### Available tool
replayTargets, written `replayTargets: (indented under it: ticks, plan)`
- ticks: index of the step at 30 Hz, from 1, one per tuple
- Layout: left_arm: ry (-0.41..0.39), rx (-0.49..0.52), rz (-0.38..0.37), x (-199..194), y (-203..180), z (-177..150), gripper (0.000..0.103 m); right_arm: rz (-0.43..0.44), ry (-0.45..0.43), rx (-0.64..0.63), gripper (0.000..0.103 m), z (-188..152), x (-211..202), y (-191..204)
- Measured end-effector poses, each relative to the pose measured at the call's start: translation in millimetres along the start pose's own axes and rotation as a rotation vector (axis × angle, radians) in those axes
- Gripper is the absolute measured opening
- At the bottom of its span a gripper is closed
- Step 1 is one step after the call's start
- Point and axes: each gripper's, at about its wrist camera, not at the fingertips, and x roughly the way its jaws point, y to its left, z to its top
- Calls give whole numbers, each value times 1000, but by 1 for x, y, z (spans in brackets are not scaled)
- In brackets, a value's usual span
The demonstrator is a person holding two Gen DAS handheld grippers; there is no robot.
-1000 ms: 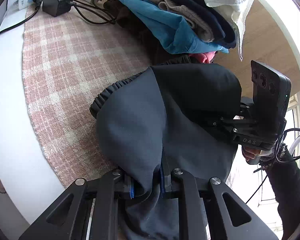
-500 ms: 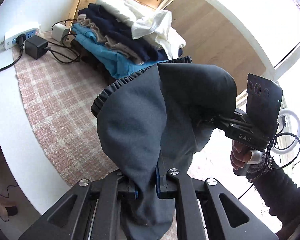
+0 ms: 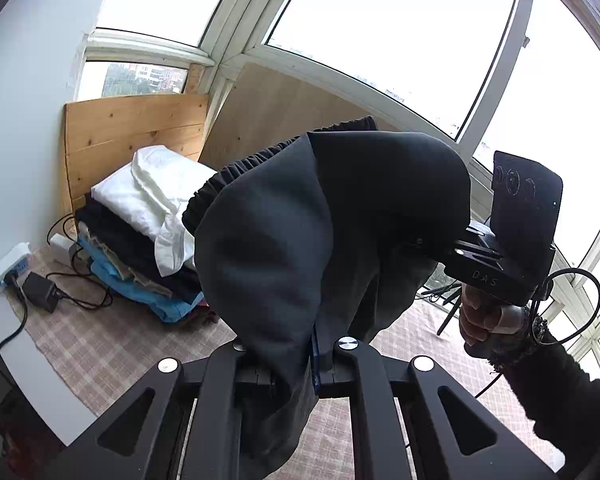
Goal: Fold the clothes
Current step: 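Lift the folded trousers with both tools and carry them onto the clothes stack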
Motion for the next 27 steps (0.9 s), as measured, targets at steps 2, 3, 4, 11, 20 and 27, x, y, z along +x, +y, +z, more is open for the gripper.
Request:
replayTargets:
  ticks: [2, 3, 4, 11, 20, 27]
  plan:
    - [-23, 37, -21, -1, 2, 24, 10, -42, -18, -28, 8, 24, -3, -4]
    - [-35, 54, -31, -1, 4, 37, 10, -62, -24, -39, 8, 37, -2, -6]
    - [-49, 68, -36, -1, 7, 49, 10, -82, -28, -52, 8, 50, -1, -9]
    - [-94, 120, -86, 13, 52, 121, 10, -220, 32, -164, 8, 142, 54, -22]
    - [8, -18, -94, 99, 165, 142, 10, -193, 326, -240, 8, 179, 239, -68]
    - [118, -144, -48, 165, 250, 129, 10, -109, 528, -232, 8, 133, 377, -103]
